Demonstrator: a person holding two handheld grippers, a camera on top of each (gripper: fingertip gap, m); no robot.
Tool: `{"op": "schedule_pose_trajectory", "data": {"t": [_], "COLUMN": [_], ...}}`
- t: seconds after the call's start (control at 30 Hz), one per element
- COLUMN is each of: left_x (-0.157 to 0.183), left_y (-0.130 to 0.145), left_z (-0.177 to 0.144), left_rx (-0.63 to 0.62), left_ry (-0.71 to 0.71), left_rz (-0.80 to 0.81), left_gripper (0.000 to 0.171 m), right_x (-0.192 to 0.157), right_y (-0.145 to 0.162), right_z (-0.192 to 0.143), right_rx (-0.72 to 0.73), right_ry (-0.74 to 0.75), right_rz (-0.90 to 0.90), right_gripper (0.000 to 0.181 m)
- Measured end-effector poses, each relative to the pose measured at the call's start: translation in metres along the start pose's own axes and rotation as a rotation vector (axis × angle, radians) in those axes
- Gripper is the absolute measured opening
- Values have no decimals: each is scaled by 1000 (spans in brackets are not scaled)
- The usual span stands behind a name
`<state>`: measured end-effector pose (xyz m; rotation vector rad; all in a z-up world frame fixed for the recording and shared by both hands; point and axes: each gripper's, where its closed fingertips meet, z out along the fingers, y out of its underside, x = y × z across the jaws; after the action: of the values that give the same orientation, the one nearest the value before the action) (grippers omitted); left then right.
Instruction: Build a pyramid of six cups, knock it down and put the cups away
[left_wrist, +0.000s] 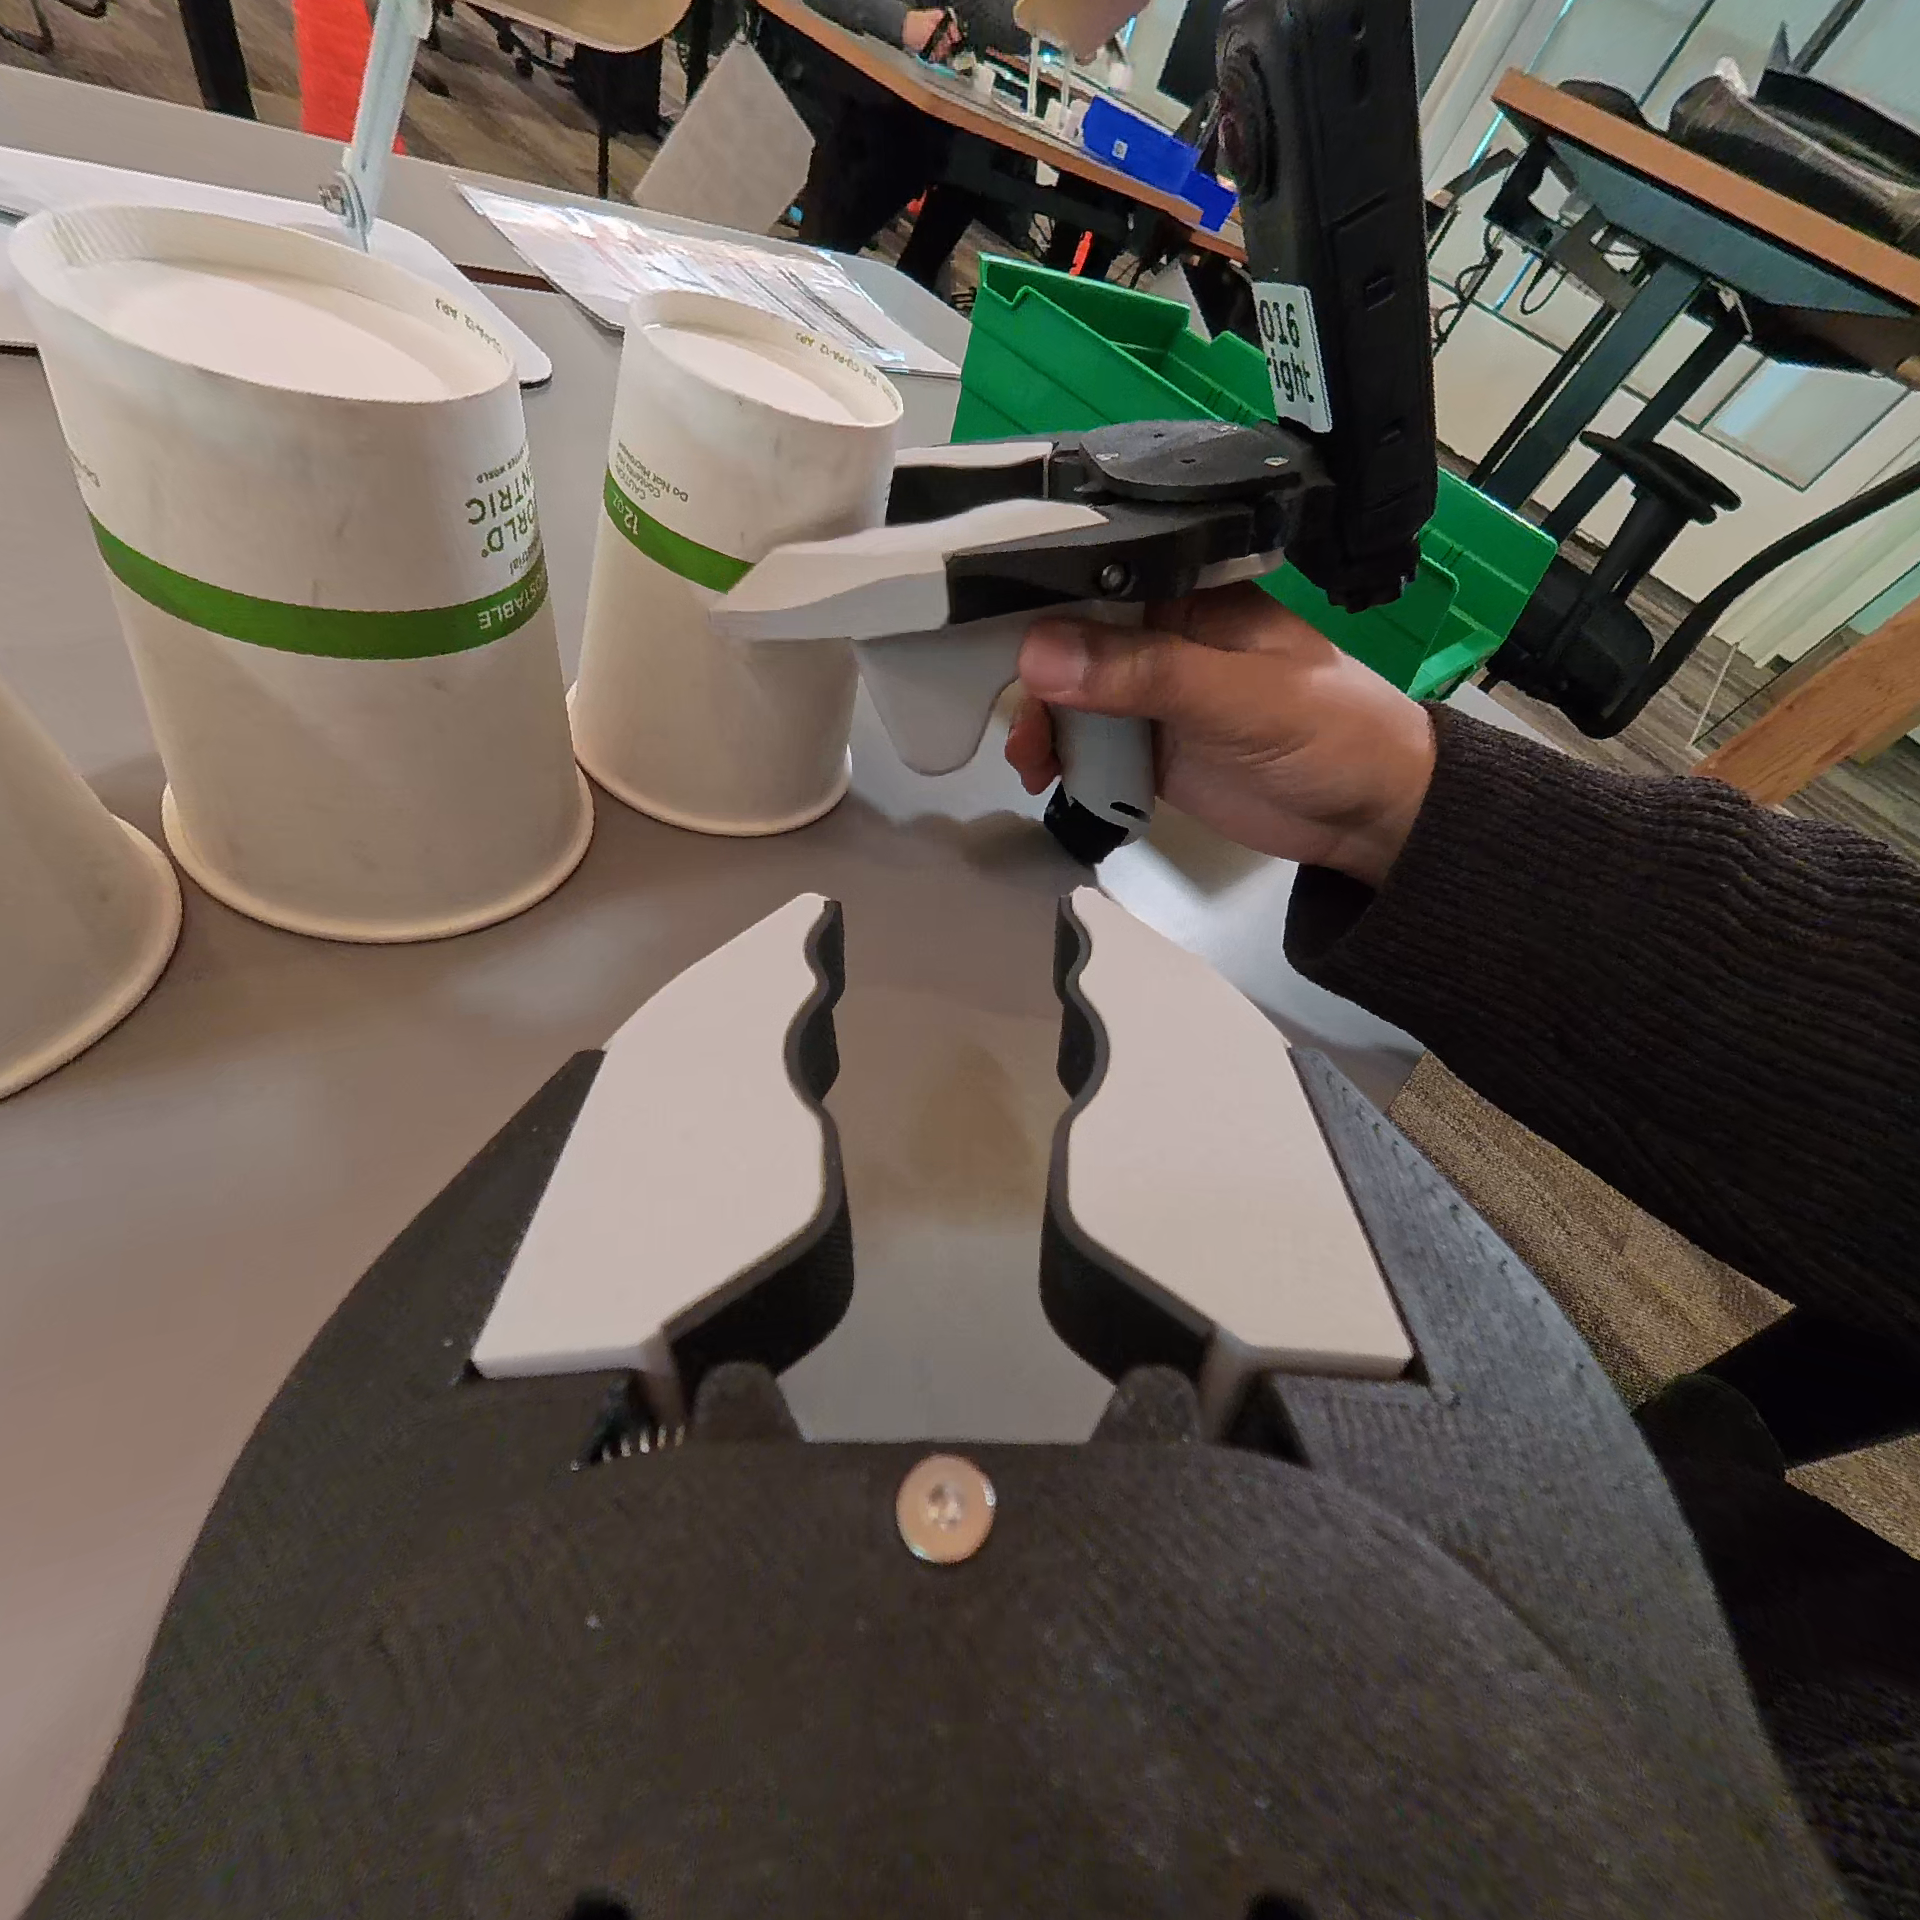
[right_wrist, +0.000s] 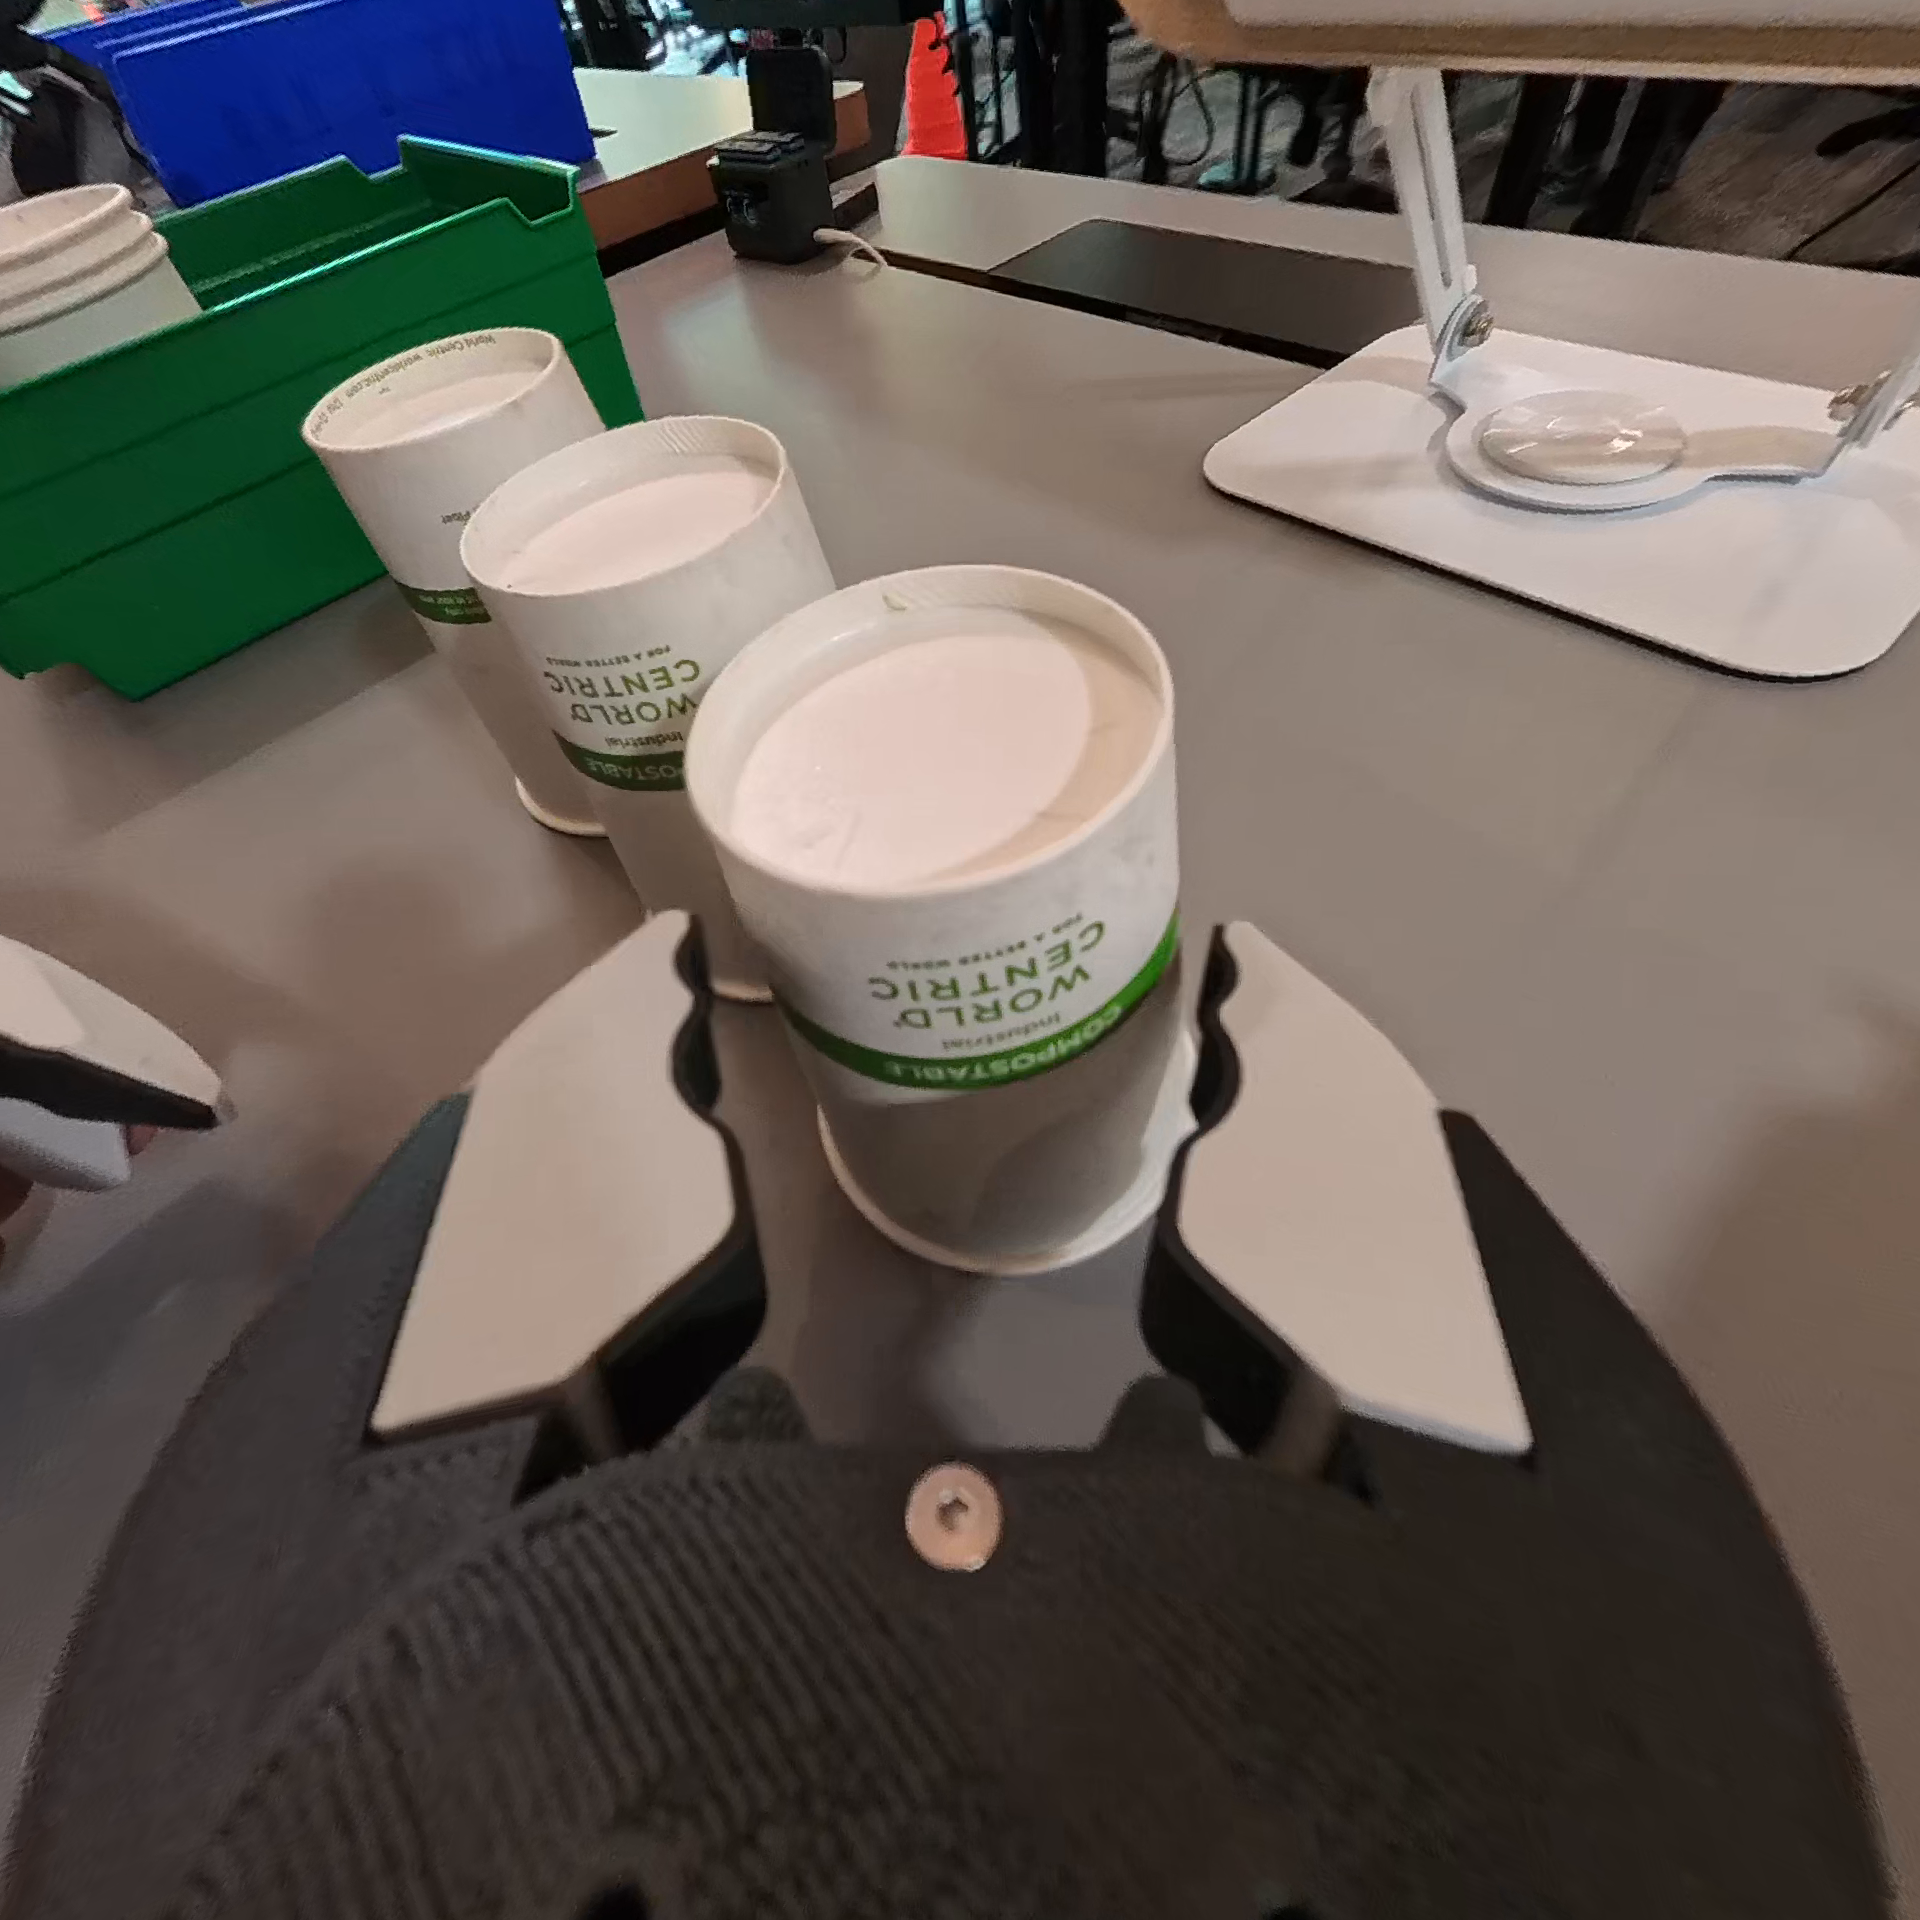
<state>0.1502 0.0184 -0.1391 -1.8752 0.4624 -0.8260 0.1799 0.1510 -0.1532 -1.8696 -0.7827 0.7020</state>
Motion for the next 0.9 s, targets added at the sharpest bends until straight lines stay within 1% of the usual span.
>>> {"op": "schedule_pose_trajectory", "data": {"t": [0.03,0.07,0.17,0.27,0.47,0.77,0.9], "left_x": [0,0,-1,-1,-1,-1,0], "left_y": [0,0,-1,0,0,1,2], "left_z": [0,0,-1,0,0,0,0], "left_rx": [0,0,3,1,-2,-6,-7], "left_ry": [0,0,-2,0,3,4,4], "left_rz": [-1,-1,-1,-5,-16,-19,-19], "left_gripper": [40,40,40,40,40,40,40], "right_x": [-2,-4,-3,-1,-1,7,8], "right_y": [2,2,-3,-2,2,3,3], "right_z": [-1,-2,-7,-8,-8,-8,-7], "right_rx": [-9,-7,33,34,5,-4,-5], "right_ry": [-25,-47,-72,-79,-76,-37,-32], "right_rz": [7,17,46,68,50,63,63], "right_gripper": [98,101,101,100,94,75,75]}}
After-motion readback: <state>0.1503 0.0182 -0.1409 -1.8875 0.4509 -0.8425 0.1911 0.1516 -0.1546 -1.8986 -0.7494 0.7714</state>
